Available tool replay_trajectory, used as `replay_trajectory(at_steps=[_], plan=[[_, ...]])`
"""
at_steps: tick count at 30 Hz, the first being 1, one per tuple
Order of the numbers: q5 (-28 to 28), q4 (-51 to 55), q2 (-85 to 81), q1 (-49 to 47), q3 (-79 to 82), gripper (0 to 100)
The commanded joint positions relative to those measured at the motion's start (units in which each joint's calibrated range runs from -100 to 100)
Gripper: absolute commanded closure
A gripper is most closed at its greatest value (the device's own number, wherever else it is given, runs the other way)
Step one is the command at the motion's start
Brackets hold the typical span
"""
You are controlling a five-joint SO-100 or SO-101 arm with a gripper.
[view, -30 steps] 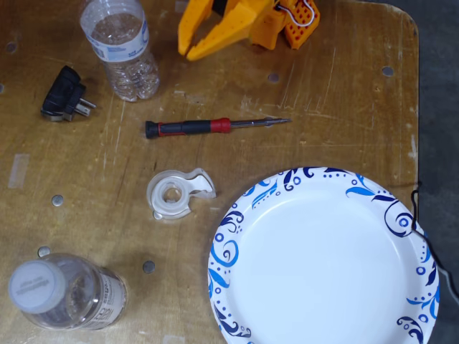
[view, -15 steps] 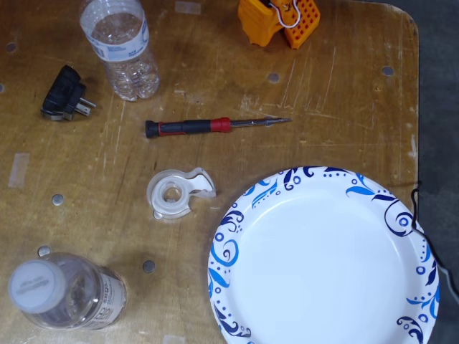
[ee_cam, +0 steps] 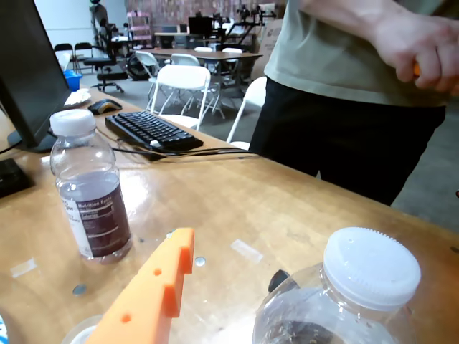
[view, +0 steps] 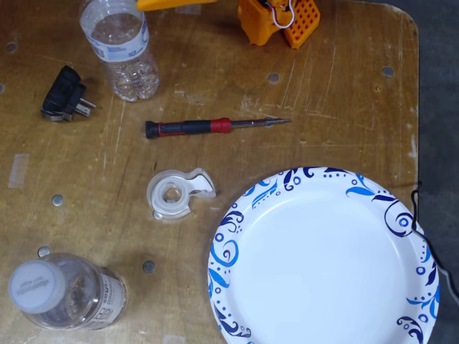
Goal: Move the bottles to the plate
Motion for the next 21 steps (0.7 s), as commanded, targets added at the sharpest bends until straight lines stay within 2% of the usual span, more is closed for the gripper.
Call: replay_trajectory(at_steps=[1, 13, 21], plan=[[-0.2, -6.0, -0.2, 2.0, 1.9, 56], [-0.2, -17.8, 14.3, 4.5, 2.1, 56], [-0.2, -20.5, 17.5, 5.1, 2.2, 56]])
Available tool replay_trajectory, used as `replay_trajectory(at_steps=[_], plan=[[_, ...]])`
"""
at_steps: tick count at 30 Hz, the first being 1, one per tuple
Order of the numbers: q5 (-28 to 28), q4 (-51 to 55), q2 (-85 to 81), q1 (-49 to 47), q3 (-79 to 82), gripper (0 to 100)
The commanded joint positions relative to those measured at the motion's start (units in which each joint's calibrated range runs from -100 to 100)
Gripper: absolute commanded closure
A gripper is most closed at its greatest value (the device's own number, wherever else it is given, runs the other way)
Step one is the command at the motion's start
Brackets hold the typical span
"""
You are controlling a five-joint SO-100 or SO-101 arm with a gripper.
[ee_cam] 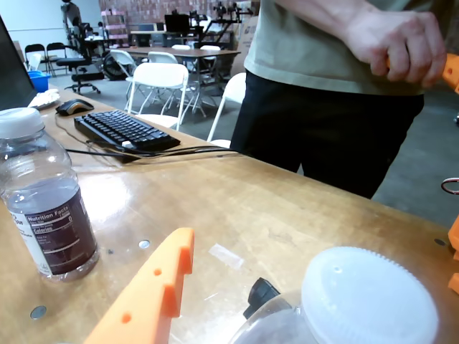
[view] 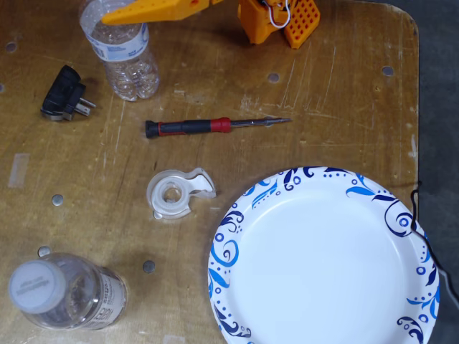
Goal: Move the bottles to the plate
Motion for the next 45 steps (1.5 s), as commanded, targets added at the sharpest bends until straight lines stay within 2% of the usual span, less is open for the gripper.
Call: replay_trajectory(at_steps=[1, 7, 9, 13, 16, 25, 32, 39, 45], plan=[[0.0, -1.4, 1.4, 1.1, -1.1, 56], [0.0, -1.4, 1.4, 2.8, -0.8, 57], [0.0, -1.1, 1.4, 2.9, -0.1, 62], [-0.6, -1.4, 1.4, 5.6, 1.2, 79], [-1.3, -1.4, 0.9, 8.1, 1.9, 85], [-1.2, -1.4, 0.7, 9.4, 3.7, 86], [-1.5, -1.4, 0.7, 9.8, 3.5, 96], [-1.8, -1.9, 0.6, 8.5, 2.3, 96], [-3.1, -1.3, 1.0, 3.7, -4.5, 96]])
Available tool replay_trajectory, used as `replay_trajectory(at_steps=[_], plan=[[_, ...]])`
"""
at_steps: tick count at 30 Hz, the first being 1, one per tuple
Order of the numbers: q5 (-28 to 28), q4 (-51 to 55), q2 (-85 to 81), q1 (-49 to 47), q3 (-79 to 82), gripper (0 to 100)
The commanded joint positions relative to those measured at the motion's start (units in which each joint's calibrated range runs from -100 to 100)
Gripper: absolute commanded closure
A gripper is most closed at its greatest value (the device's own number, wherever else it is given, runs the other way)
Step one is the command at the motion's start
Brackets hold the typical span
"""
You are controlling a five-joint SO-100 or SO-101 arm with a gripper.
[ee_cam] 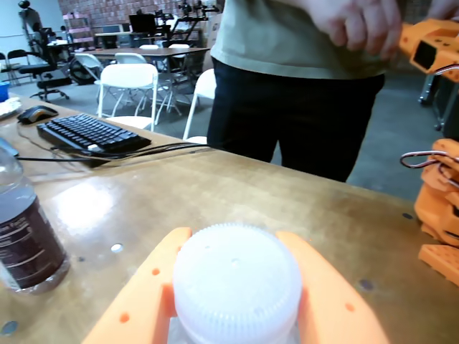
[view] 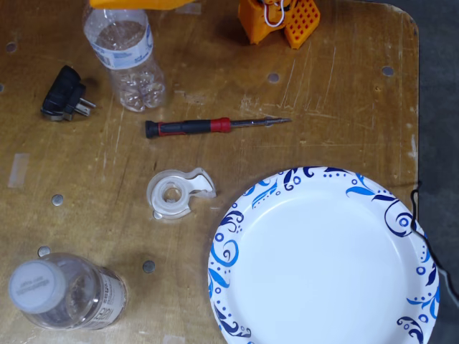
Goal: Move the bottles to the plate
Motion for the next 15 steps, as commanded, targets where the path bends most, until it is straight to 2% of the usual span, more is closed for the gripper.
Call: replay_trajectory(at_steps=[1, 10, 15], plan=[[-2.0, -0.1, -0.4, -2.8, -6.4, 96], [-2.3, 0.0, 0.4, -11.7, -15.5, 96], [-2.3, 0.0, 6.8, -18.2, -23.4, 96]])
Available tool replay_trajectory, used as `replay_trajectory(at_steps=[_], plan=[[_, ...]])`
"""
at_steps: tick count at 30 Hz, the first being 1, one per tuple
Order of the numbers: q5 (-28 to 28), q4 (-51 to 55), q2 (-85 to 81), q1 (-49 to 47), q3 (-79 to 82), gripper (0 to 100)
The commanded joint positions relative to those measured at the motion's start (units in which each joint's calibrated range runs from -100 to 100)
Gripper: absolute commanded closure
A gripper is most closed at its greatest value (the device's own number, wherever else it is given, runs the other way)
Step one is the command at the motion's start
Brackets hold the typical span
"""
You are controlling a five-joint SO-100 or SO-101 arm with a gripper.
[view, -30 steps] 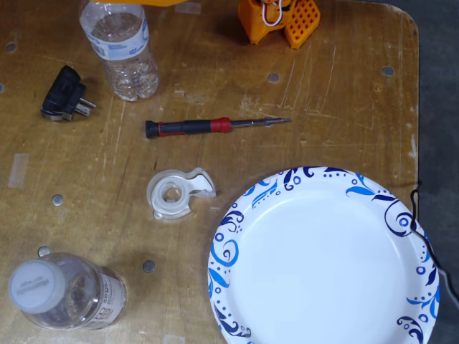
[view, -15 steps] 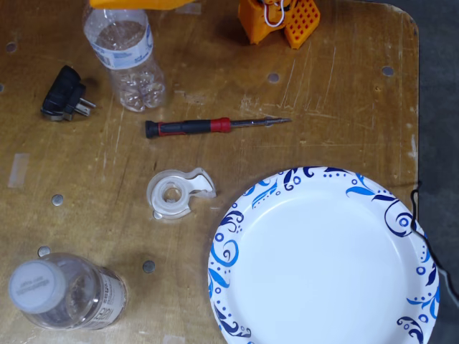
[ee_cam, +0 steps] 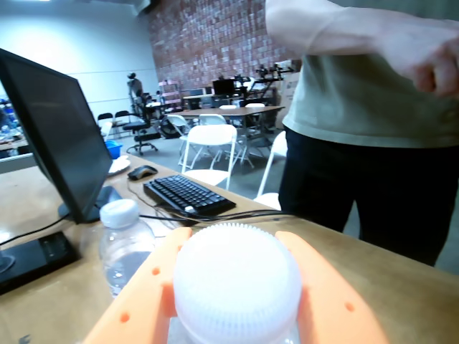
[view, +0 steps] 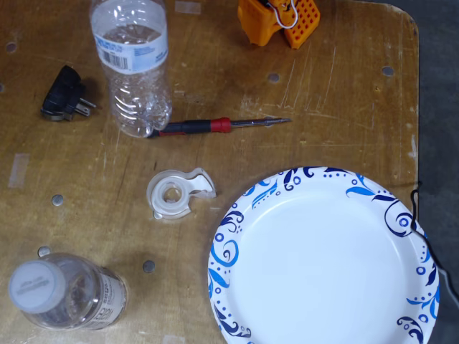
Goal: Move the bottles to the plate
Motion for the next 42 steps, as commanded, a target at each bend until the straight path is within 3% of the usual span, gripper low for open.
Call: replay_trajectory(at_steps=[1, 25, 38, 42], plan=[[-0.3, -0.2, 5.3, -5.2, -8.3, 97], [-0.2, -1.2, 57.6, -40.7, -51.1, 97], [-0.2, -1.3, 60.2, -56.7, -45.6, 97], [-0.2, -10.5, 60.5, -58.9, -39.8, 97]])
